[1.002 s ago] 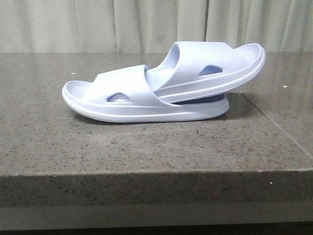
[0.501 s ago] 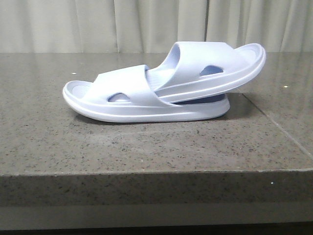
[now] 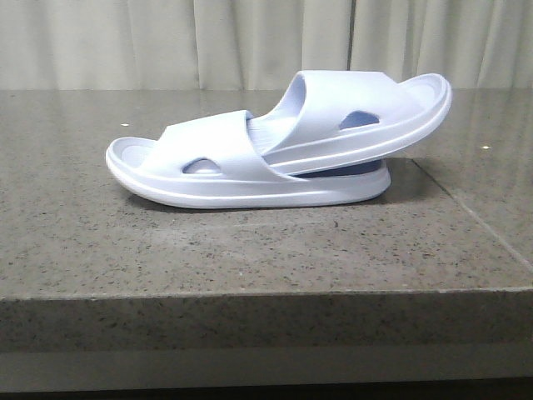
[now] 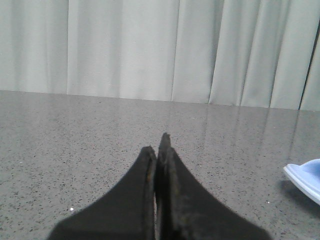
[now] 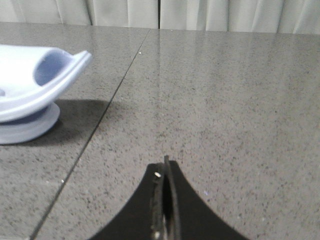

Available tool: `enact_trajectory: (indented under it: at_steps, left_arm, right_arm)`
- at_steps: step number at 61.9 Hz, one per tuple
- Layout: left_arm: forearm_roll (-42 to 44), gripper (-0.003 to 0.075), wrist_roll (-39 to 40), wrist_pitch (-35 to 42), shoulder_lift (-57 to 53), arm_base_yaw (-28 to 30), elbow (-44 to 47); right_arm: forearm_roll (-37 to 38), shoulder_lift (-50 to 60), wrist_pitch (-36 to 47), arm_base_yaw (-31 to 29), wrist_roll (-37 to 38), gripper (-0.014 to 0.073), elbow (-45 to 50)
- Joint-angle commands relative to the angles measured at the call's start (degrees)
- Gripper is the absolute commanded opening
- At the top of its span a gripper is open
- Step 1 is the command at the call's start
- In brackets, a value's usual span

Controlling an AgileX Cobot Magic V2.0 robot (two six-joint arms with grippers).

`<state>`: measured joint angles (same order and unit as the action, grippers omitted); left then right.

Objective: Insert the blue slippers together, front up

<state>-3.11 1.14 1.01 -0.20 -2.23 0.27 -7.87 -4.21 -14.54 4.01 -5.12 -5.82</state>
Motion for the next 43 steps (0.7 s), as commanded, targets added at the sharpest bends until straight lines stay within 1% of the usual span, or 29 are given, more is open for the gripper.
enact_trajectory:
  at_steps: [1,8,11,43]
  left_arm:
    - [-0.54,-0.0020,0.03,4.83,-1.00,-0.48,0.27]
    - [-0.54,-0.0020,0.03,4.83,-1.00,-0.48,0.27]
    - [-0.54,-0.0020,0.03,4.83,-1.00,-0.48,0.27]
    - [-0.54,-0.0020,0.03,4.83,-0.89,-0.48,0.27]
  right_arm:
    - [0.38,2.16,8.93,-0.23,-0.47,-0.0067,2.65]
    - [0.38,5.68,12.52,-0.23,-0.47,-0.0067,7.17]
    - [0.38,5.83,11.45,-0.23,-0.47,-0.0067,6.94]
    - [0.38,5.76,12.60,-0.29,-0.47,-0.0067,7.04]
